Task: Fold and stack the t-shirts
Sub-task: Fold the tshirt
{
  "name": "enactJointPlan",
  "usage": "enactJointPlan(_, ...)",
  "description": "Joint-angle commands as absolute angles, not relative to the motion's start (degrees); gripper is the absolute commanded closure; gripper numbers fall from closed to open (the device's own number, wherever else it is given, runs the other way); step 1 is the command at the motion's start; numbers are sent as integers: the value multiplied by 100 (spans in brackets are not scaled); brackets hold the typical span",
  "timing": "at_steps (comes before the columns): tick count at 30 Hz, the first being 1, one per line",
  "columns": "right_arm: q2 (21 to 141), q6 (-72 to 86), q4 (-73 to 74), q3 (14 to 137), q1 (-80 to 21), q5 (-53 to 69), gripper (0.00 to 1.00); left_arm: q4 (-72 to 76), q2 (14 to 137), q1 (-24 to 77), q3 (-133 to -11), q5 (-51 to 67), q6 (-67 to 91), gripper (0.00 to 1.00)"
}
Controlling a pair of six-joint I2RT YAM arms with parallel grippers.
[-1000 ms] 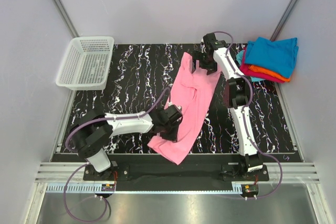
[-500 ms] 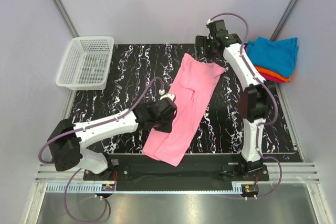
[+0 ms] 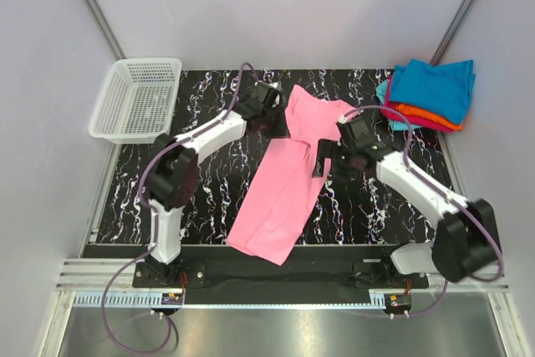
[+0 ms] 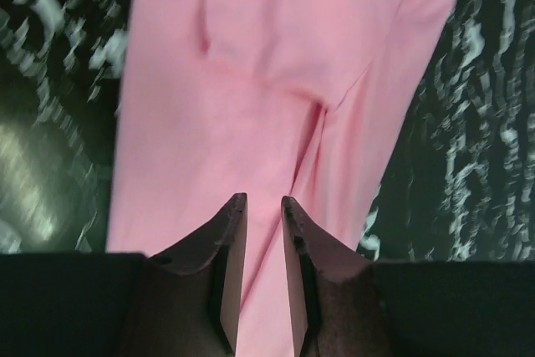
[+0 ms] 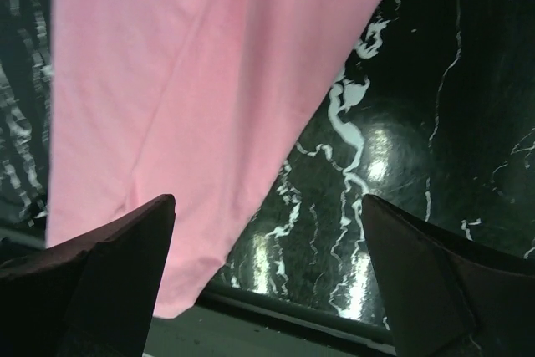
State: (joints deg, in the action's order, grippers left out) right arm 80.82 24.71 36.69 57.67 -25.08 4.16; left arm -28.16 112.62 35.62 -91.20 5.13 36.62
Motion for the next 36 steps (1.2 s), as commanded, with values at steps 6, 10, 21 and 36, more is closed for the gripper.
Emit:
enactJointPlan(6,6548,3252,2417,4799,-2593,1879,0,-132,12829,3313,-9922,2699,4262,73)
enactJointPlan(10,6670,3305,2084,4597,-2628,2460,0,-237,13490,3313,-10519,2602,4386,73)
enactJointPlan(21,8408,3243,1222,4473,-3506,2778,0,-632,13843,3305,-10758,1786,4281,74)
enactJointPlan(36,9439,3507,1213,4438,-3665,2294,0,-1758,14115,3296,-11232,747,3920,74)
